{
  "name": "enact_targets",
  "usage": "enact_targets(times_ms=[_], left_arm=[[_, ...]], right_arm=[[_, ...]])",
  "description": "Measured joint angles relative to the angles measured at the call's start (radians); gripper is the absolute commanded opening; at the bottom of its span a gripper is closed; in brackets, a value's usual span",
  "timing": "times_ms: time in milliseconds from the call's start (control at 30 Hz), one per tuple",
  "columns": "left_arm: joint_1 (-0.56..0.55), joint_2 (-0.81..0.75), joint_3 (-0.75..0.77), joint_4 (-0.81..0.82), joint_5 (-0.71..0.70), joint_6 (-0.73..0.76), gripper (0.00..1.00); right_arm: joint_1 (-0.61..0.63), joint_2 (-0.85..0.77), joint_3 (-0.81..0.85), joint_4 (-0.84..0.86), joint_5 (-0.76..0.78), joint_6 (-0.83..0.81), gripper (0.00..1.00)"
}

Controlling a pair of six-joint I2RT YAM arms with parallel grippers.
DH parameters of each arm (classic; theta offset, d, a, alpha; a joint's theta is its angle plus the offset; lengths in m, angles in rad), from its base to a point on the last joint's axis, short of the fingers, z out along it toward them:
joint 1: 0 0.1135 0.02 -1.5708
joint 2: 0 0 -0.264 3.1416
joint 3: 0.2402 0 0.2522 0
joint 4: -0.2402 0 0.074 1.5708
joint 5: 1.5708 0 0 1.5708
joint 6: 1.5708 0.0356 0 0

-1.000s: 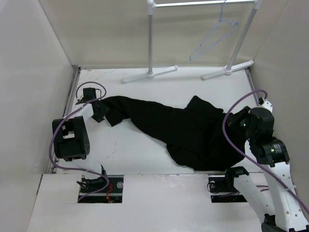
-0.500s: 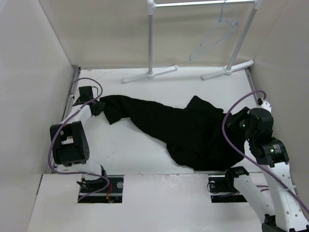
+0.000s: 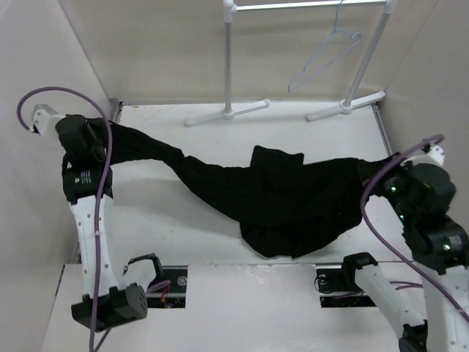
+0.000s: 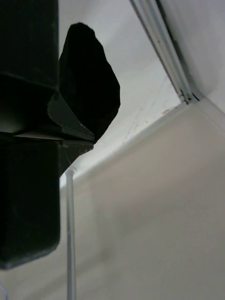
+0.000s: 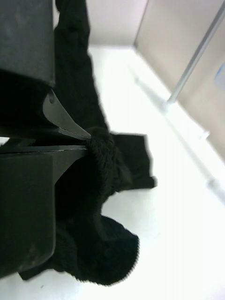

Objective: Place the trousers on the hanger
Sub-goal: Flatten out the trousers at the center of the board.

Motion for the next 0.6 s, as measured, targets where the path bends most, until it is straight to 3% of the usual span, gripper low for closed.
enact_targets(times_ms=[167, 267, 400, 600], left_arm=[[0.056, -0.101, 0.029, -0.019, -0.042, 0.024, 0.02], [0.061, -0.134, -0.039, 0.037, -0.129, 0.093, 0.02], [0.06, -0.097, -0.204, 0.086, -0.197, 0.143, 0.02], [0.084, 0.192, -0.362, 0.07, -0.151, 0.101, 0.0]], right_arm=[[0.005, 0.0, 0.289, -0.021, 0.021, -0.033, 0.03], [0.01, -0.021, 0.336, -0.004, 0.093, -0.055, 0.03], [0.007, -0.008, 0.24, 0.013, 0.166, -0.067, 0.02], [-0.059, 0.094, -0.002, 0.013, 0.188, -0.066, 0.01]])
